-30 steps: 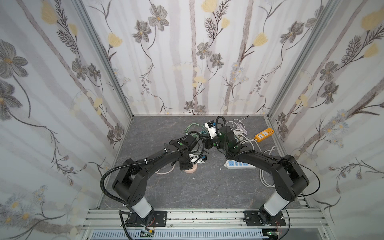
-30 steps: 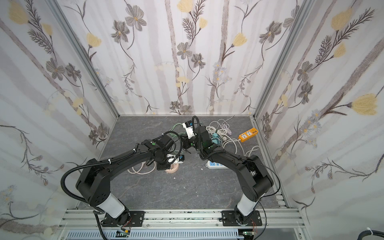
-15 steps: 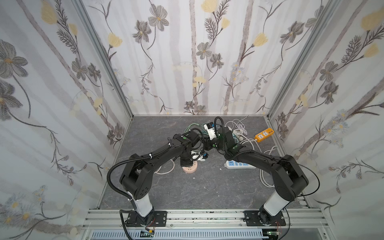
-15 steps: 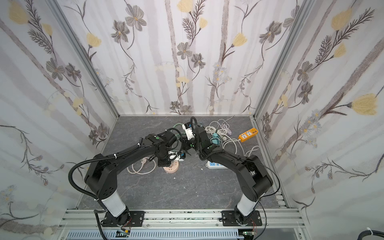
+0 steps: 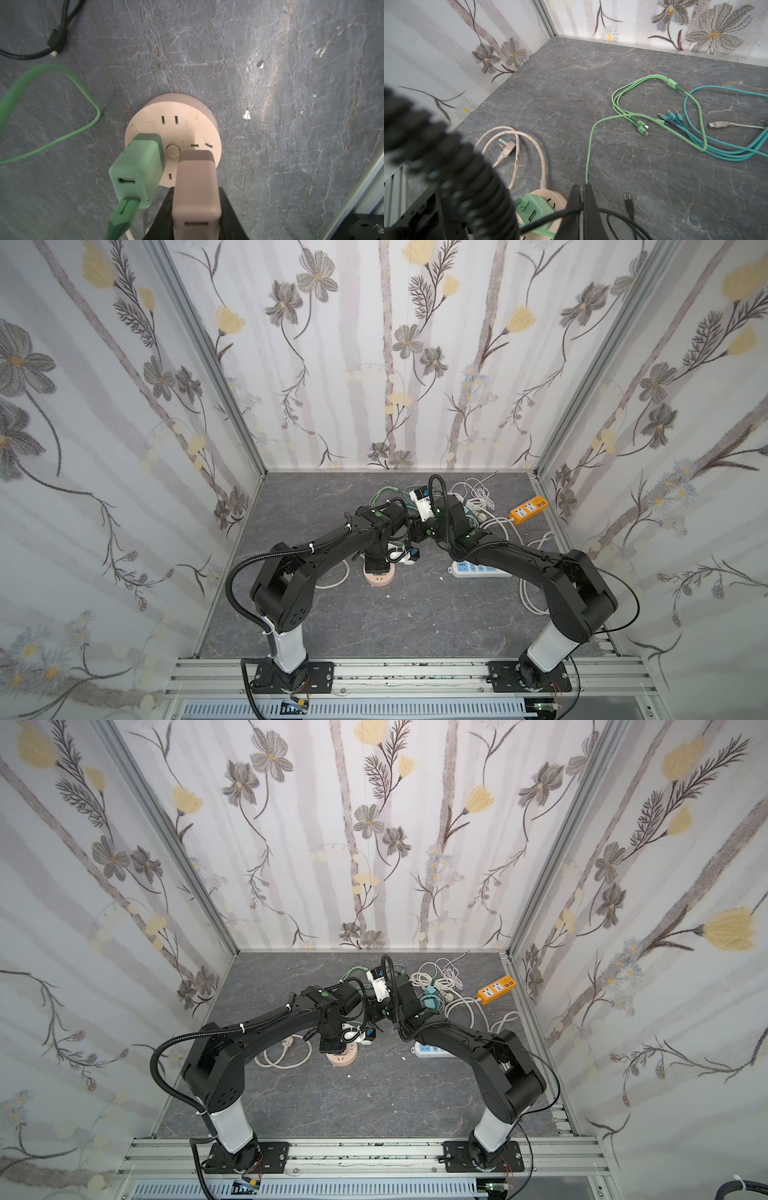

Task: Insert the plug
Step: 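Press the pink charger prongs into the round socket with the left gripper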

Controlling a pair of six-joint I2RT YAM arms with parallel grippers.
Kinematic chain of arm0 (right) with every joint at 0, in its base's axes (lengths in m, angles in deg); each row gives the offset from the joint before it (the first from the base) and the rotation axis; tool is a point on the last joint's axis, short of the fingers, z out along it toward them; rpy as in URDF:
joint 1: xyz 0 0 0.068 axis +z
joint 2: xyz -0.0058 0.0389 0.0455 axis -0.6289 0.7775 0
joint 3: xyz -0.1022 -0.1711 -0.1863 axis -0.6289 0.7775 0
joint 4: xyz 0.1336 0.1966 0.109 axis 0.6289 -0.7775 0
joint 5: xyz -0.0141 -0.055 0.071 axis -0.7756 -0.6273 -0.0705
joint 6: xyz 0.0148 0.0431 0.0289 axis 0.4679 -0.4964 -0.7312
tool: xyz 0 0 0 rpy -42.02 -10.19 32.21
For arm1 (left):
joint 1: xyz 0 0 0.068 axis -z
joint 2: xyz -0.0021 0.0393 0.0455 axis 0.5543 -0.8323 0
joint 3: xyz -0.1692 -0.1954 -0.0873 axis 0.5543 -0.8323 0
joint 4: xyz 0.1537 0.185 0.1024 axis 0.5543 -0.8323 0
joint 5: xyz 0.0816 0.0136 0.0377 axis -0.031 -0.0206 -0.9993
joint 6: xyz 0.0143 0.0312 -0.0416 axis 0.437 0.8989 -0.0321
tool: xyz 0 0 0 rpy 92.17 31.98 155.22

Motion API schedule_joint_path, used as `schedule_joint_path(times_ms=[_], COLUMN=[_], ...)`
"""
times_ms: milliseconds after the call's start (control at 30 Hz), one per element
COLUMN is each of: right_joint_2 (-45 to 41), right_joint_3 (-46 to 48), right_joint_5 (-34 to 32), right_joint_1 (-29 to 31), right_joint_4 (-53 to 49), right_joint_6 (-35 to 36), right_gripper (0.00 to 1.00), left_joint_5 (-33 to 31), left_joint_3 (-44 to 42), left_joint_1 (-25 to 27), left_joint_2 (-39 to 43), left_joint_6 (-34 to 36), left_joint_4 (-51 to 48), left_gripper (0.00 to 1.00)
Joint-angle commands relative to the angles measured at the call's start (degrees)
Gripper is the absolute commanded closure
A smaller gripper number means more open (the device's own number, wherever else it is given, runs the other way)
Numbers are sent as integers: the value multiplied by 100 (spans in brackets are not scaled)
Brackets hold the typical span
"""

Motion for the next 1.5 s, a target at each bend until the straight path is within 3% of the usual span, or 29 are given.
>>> schedule_joint_path(times_ms=[0,733,1467], right_joint_2=[-66,-57,-49], right_joint_3=[1,-7,-73], right_joint_5=[4,-42,-59], right_joint_1=[18,36,106], right_joint_4=[150,119,0], right_joint_6=[-50,-77,-71], right_gripper=[100,100,100], left_joint_5=[151,-210,284], left_joint_3=[20,-33,-767], left_joint_1=[34,-45,-97], left_joint_2=[-53,-260,-487], left_joint_6=[107,200,327], left_joint_4=[67,24,469], left_gripper=[100,100,100])
